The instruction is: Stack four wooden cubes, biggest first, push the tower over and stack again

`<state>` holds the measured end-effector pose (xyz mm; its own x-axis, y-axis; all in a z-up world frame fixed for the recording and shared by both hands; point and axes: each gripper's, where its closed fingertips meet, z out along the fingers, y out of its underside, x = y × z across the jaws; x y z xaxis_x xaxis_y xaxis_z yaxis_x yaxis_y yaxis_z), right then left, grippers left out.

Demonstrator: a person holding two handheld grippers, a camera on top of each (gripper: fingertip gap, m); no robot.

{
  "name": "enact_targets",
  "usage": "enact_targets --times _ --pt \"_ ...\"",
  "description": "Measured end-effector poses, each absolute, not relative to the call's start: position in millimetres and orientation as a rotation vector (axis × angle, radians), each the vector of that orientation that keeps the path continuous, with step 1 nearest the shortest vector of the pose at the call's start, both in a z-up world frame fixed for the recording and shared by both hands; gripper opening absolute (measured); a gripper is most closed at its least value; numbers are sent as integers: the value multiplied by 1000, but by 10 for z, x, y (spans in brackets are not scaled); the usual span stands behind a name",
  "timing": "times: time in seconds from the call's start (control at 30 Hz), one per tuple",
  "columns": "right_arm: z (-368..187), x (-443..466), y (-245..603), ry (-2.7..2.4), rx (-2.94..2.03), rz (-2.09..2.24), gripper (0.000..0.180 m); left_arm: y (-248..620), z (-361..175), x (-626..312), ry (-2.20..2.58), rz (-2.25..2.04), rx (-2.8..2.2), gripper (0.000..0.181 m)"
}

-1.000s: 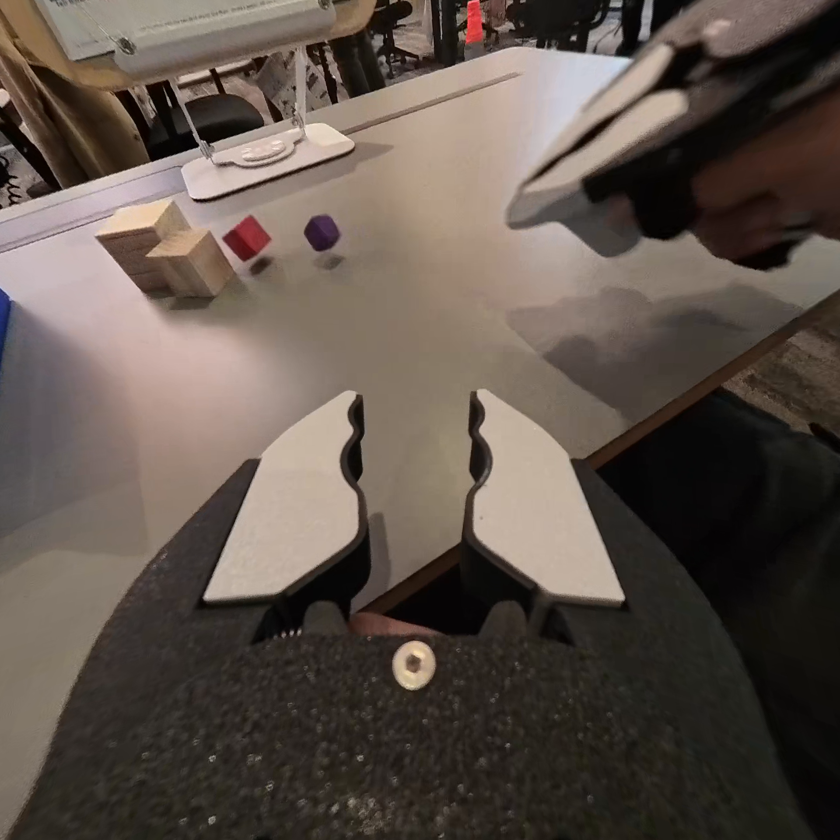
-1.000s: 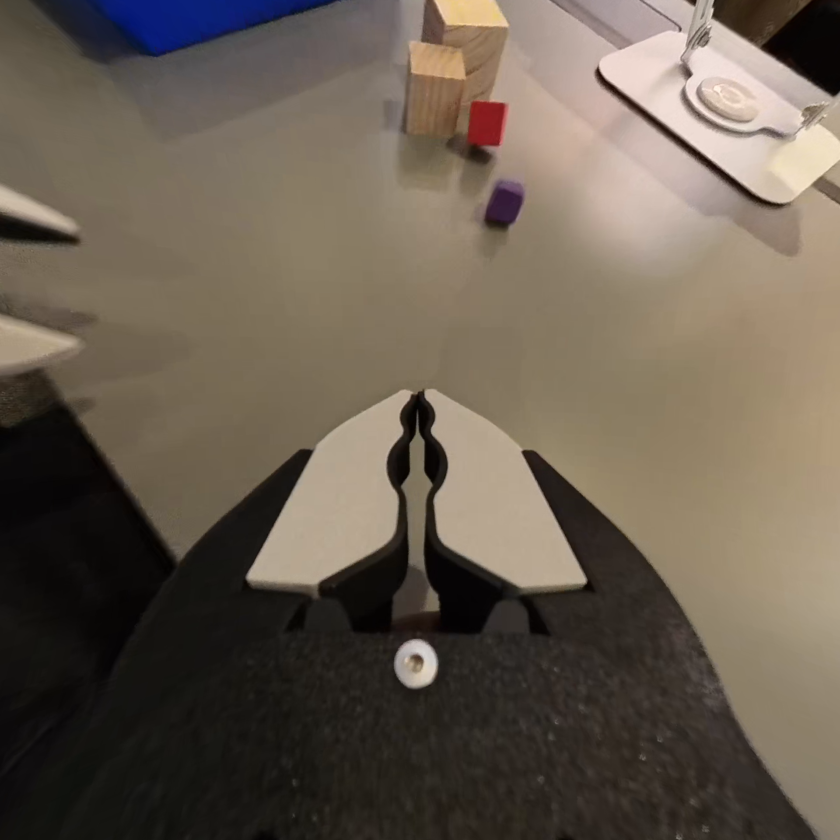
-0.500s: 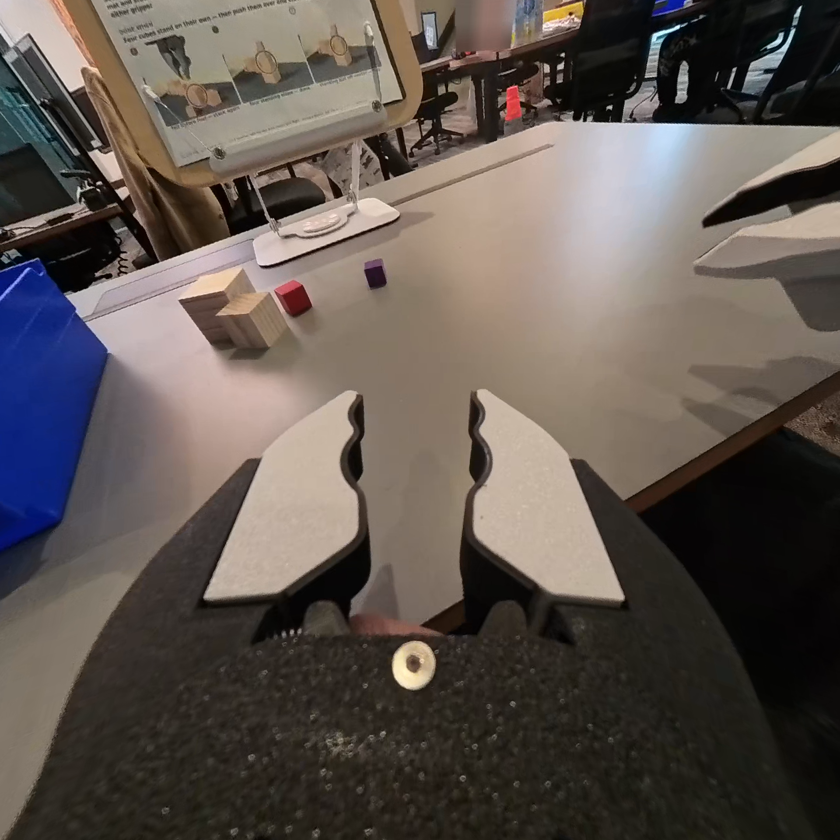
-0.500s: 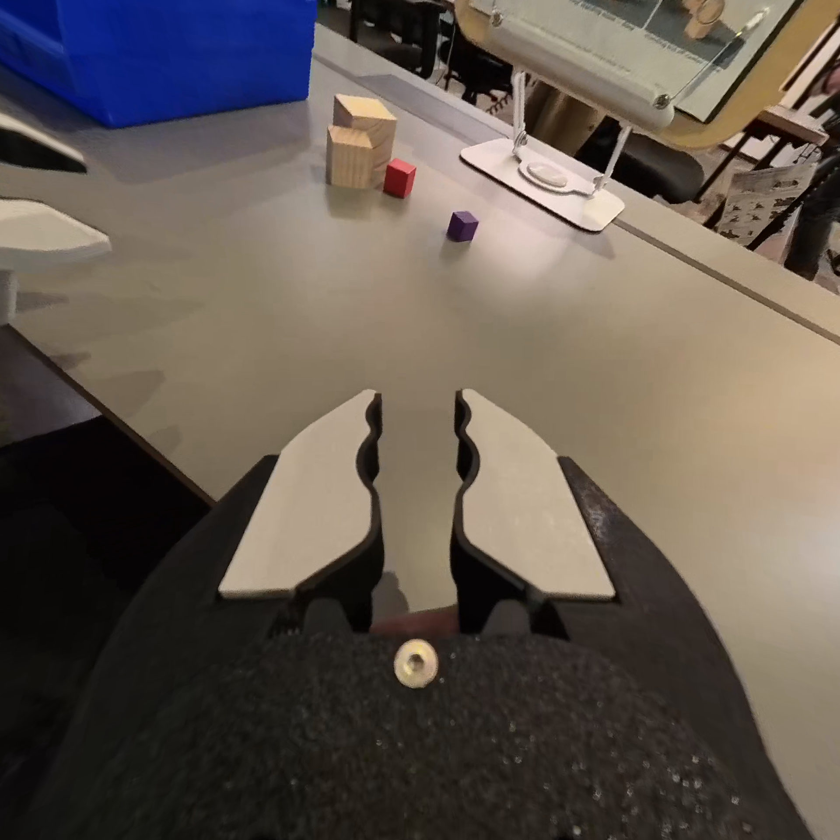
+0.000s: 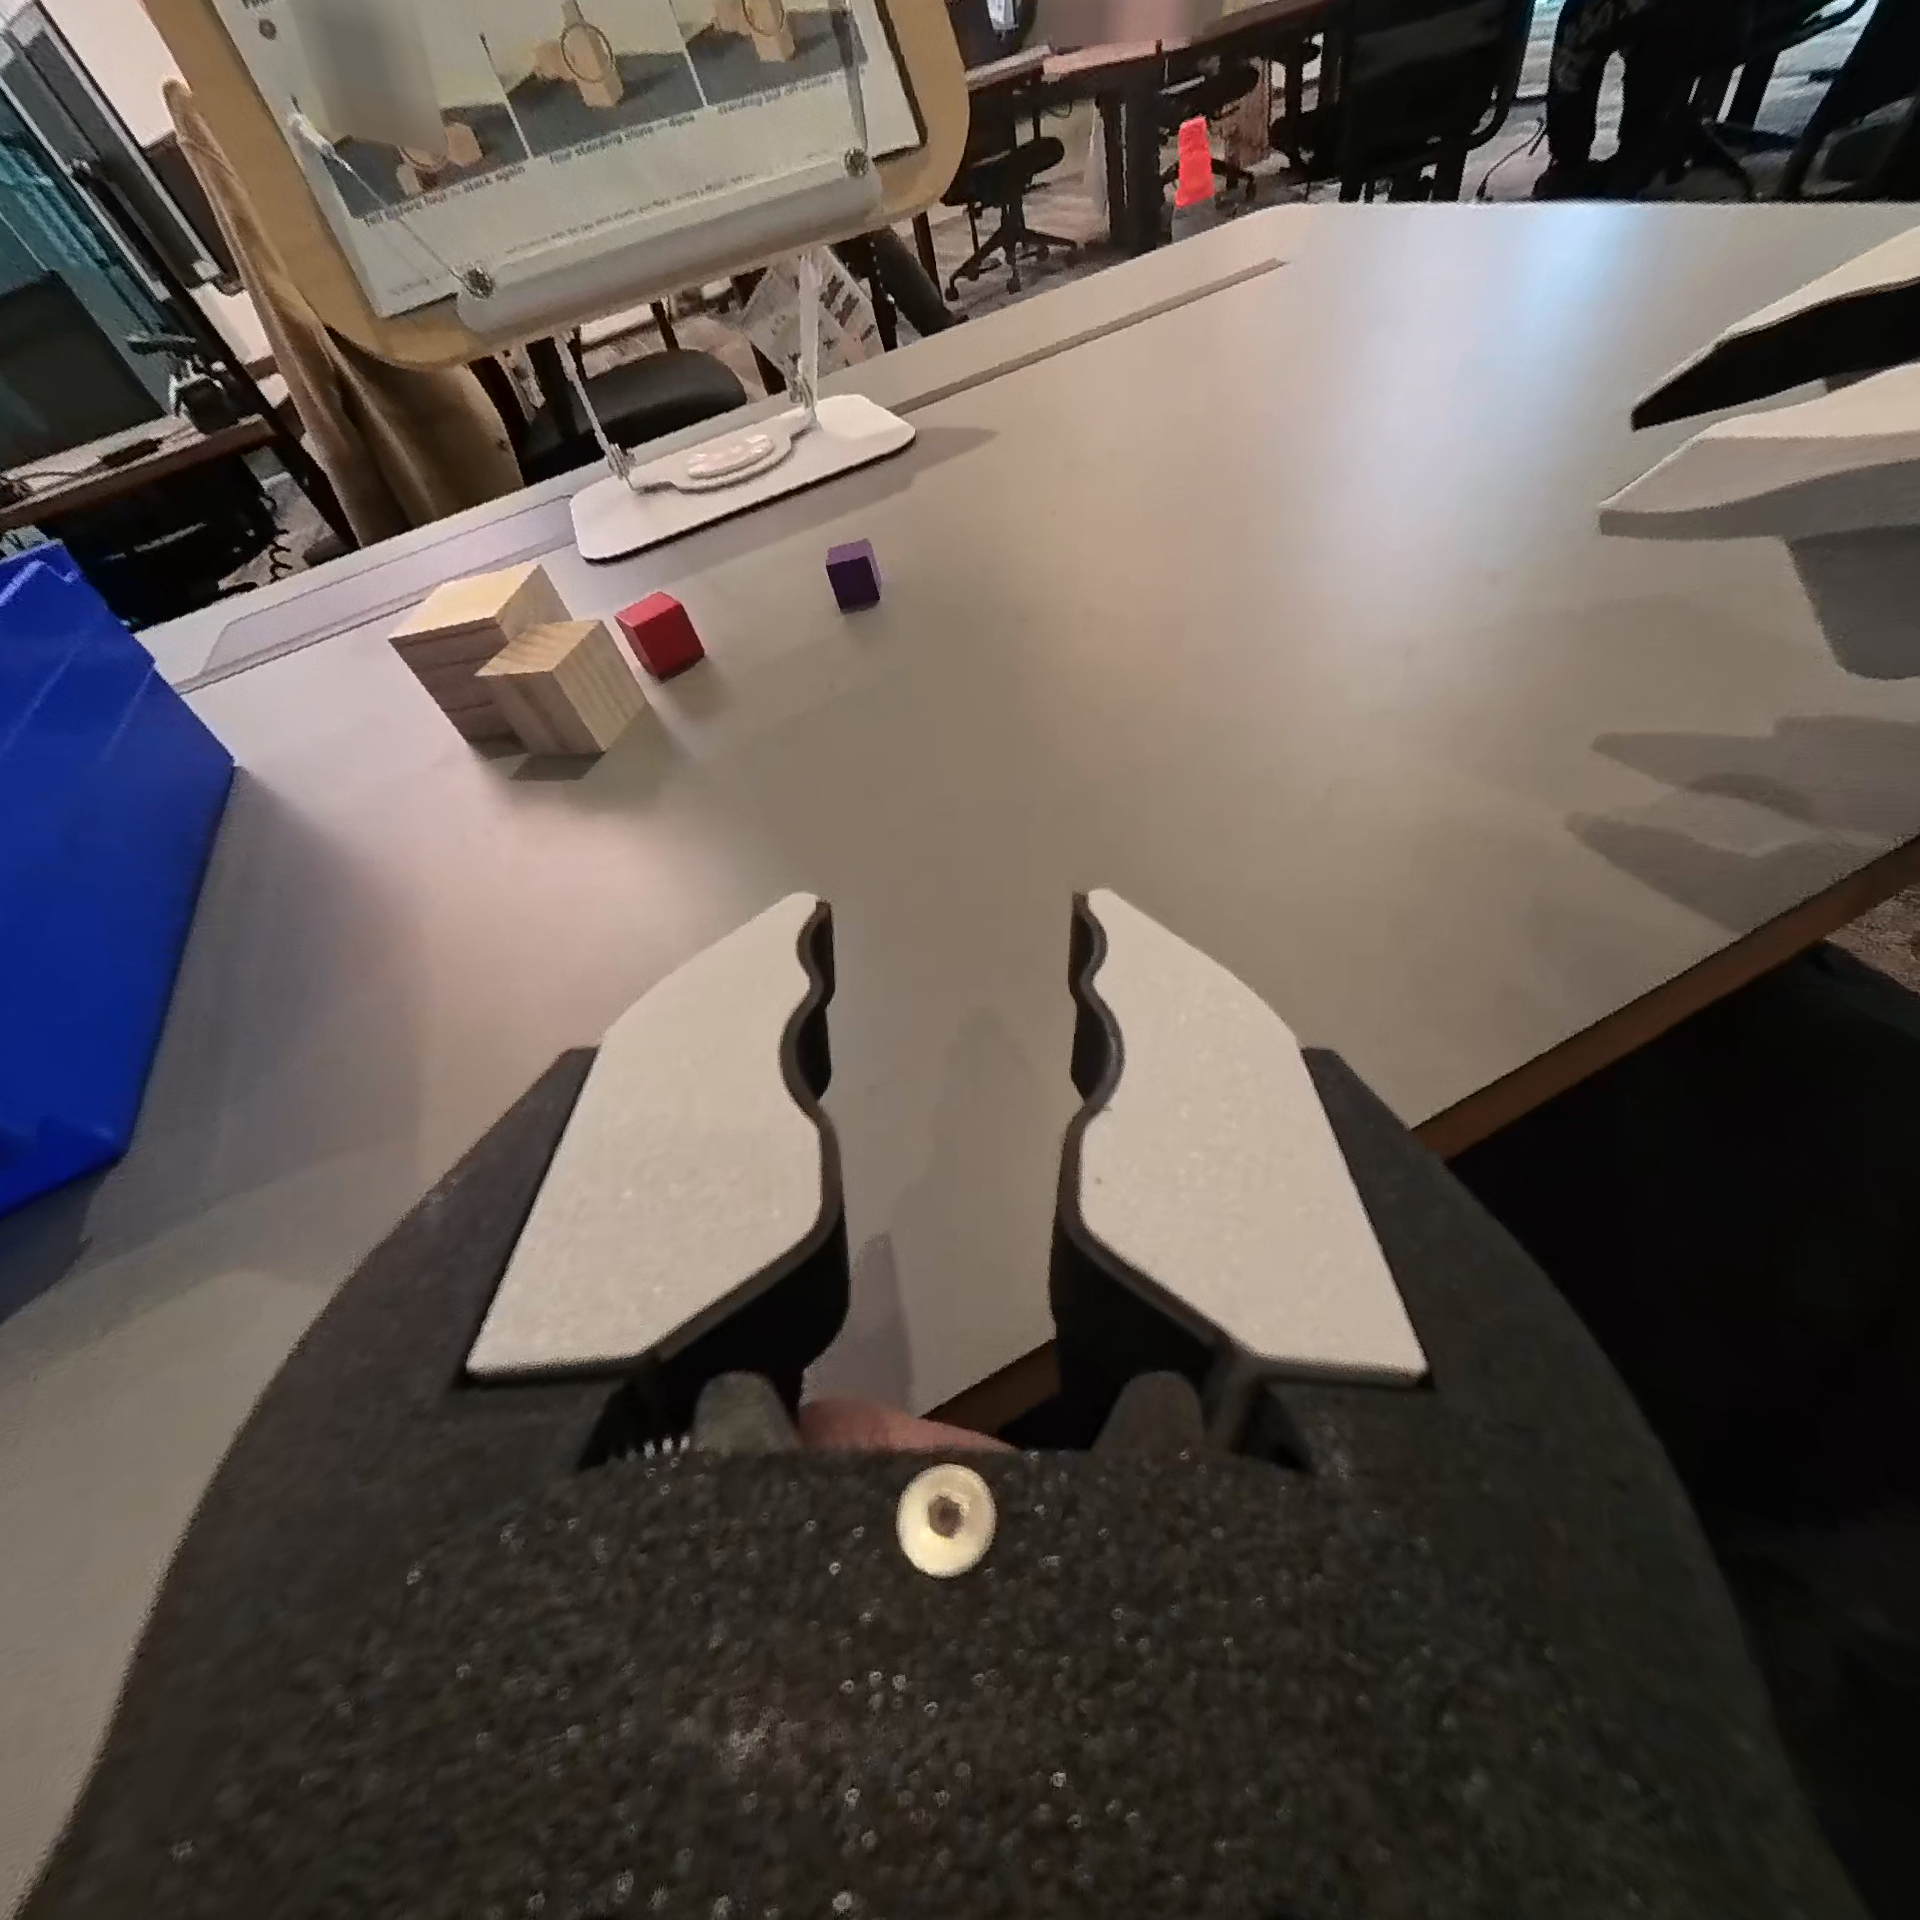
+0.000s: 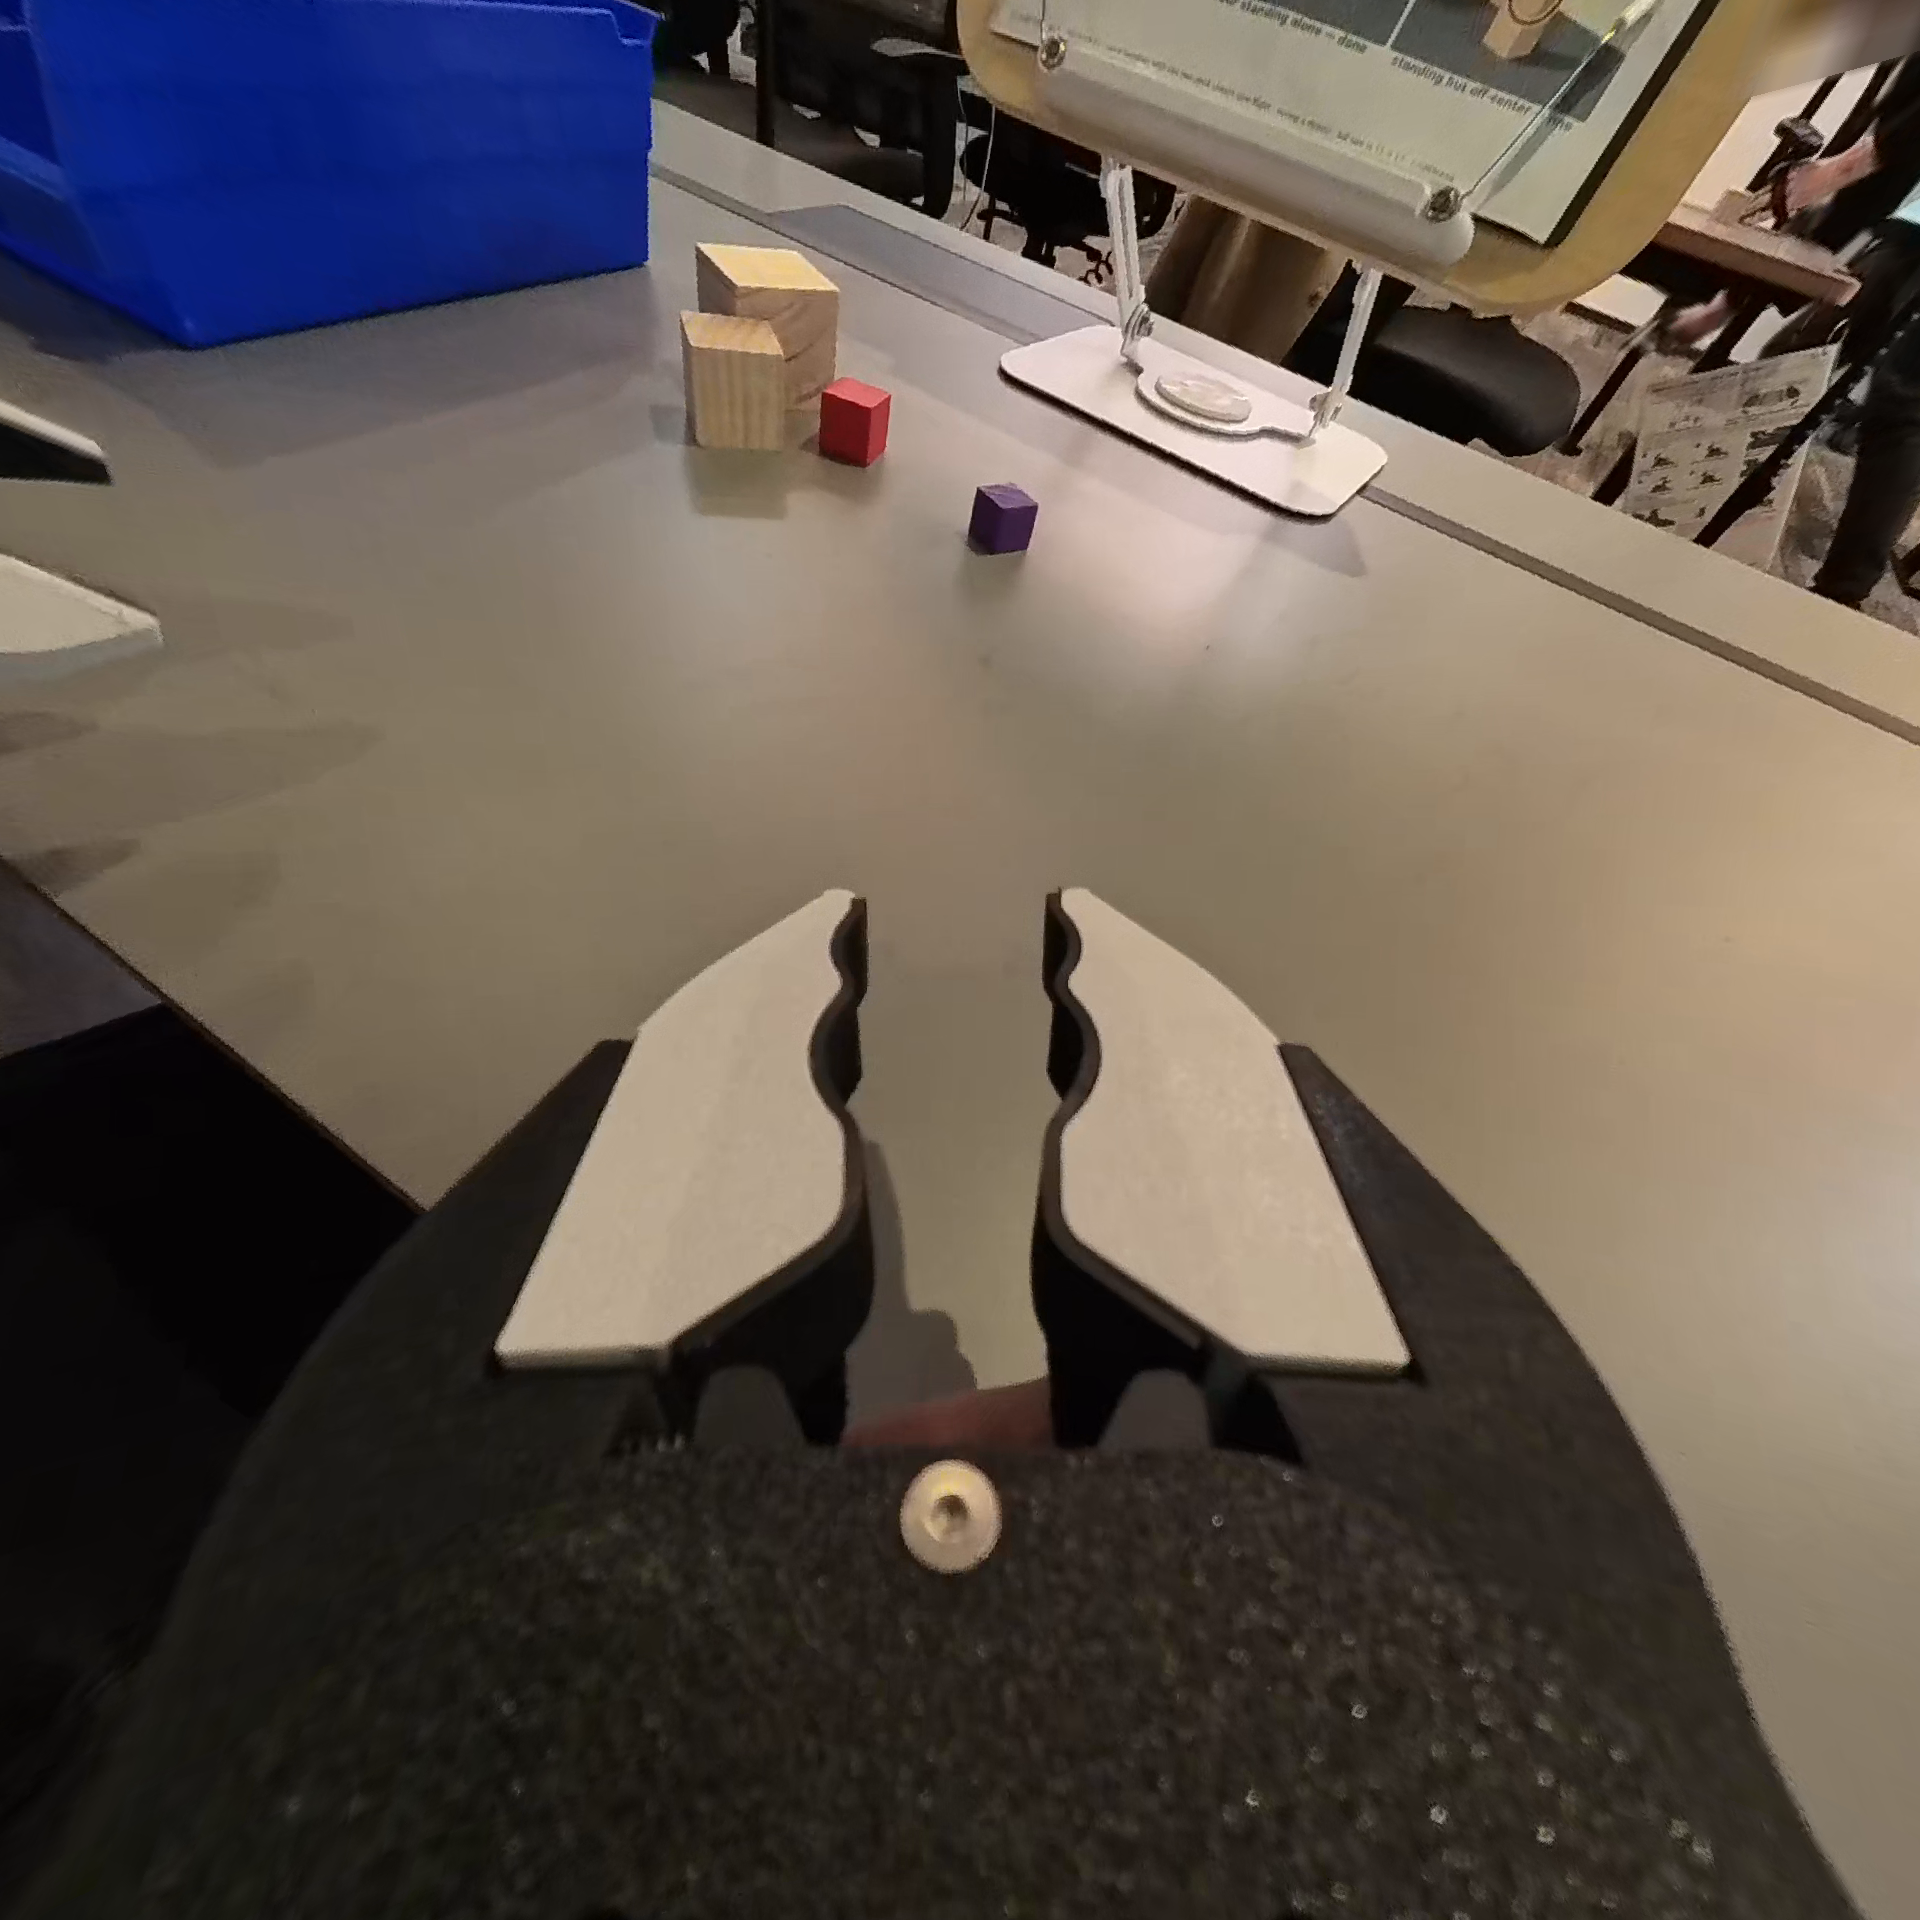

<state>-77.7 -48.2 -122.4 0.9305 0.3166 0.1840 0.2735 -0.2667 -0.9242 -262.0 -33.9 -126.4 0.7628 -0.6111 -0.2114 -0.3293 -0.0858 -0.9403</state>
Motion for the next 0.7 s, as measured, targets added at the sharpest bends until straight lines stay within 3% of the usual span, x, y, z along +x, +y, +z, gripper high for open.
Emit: enact_targets --times 0.7 --pt "-1304 -802 -479 -467 -1883 23 30 -43 -1259 -2757 758 -183 -1849 42"
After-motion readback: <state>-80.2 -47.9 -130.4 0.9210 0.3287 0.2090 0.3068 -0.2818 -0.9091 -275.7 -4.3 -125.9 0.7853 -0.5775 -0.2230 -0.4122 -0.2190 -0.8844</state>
